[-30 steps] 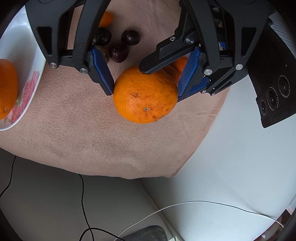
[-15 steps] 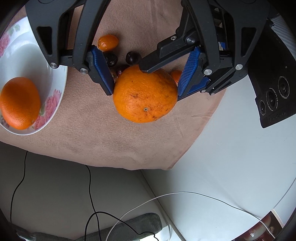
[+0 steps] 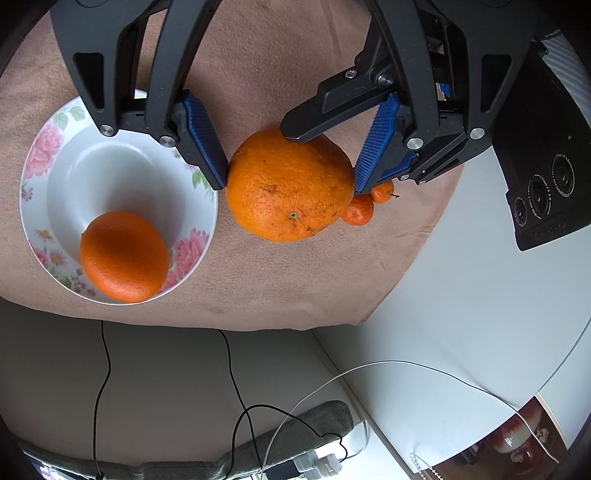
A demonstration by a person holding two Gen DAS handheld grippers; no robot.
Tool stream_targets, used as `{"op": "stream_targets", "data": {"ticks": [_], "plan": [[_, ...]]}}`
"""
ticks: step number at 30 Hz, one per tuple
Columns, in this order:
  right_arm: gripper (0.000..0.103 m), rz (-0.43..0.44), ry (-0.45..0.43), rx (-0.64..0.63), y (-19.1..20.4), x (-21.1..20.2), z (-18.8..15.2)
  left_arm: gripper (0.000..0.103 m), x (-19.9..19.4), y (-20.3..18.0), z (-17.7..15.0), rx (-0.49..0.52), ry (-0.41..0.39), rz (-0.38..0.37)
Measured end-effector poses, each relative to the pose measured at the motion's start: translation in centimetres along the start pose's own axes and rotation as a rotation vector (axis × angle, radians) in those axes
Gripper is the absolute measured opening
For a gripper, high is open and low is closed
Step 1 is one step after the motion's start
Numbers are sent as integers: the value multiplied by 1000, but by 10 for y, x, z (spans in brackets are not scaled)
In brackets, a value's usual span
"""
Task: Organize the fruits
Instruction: 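Lower the second orange onto the plate beside the first and open the right gripper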
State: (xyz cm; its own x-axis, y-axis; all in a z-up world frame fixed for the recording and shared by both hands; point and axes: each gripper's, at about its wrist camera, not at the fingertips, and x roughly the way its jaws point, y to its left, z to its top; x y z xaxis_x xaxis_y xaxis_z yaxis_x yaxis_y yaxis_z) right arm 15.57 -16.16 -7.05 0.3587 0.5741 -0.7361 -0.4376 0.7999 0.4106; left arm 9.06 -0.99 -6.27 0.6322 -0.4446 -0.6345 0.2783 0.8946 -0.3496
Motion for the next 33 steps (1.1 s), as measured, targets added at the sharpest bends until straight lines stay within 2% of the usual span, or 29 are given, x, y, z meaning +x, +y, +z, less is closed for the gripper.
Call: {"op": "stream_targets", "data": {"ticks": [19,24,27,29,33], "plan": [[74,-87,-58,112,-74,-55,-24,64,46,-68,-6,73,81,-113],[74,-84,-64,147,-93,-59,-24,64,57,-78,-6,105,100,-108],[73,-82,-81,149,-95,-61,-23,63,56,-78,-5,99,100,-123],[73,-78,-100,144,-95,-65,-22,58,56,-83,-2,111,96,-127],[73,-88,-123,130,-90,-71,-18,58,52,-87,-1,125,82,-121]]}}
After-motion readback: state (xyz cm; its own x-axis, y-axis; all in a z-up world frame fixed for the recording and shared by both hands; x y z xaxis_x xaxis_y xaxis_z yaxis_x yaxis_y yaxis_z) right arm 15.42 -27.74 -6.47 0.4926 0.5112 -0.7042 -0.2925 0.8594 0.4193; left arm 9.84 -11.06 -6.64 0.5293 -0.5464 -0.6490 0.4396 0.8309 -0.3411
